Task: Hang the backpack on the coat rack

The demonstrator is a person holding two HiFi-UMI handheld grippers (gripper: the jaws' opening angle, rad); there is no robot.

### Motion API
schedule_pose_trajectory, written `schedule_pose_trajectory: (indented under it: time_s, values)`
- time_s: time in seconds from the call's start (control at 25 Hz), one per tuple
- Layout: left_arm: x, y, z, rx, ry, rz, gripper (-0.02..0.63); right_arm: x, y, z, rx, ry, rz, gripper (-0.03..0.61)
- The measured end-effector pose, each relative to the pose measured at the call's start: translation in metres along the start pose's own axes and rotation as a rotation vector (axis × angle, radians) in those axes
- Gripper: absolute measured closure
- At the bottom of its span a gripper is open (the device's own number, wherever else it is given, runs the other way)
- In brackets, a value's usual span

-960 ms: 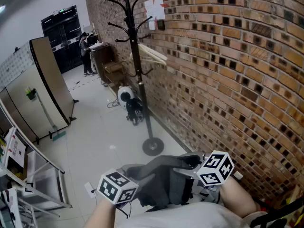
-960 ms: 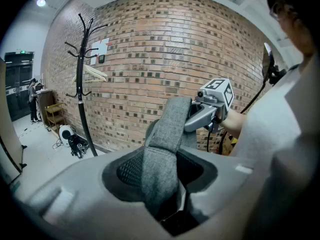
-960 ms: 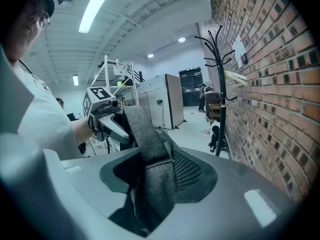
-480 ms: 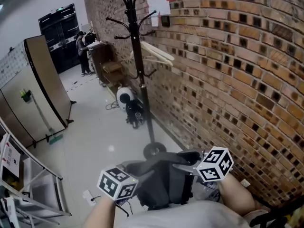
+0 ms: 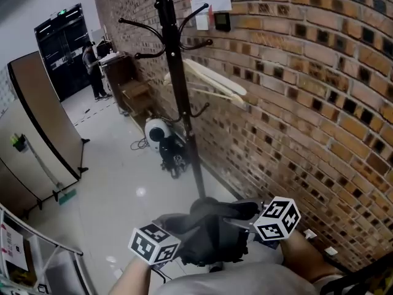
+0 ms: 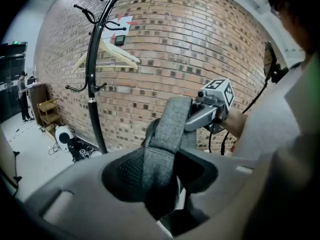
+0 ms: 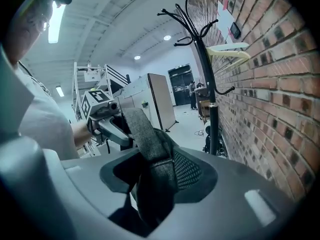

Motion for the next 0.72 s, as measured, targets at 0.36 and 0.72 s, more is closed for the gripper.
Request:
schedule_pose_trajectory:
  time_s: [0.36, 0.72]
  values:
    - [0.016, 0.096, 0.041, 0.051, -0.002, 0.015, 0.445, 0.053, -0.069, 0.056, -0.01, 0.001, -0.043, 0.397]
    - [0.027, 0.143, 0.064, 0.02, -0.014, -0.008, 0.445, 0.074, -0.107, 0.087, 0.003, 0.011, -0.073, 0.399]
Point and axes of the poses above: the fingertips, and each gripper's own axes: x forward along the fingers, y to its left, z out of its top, the point moved 1 cm from there along -x, backward along the fingers, and after that the axes turned 4 degrees about y, right-handed, at the moved point
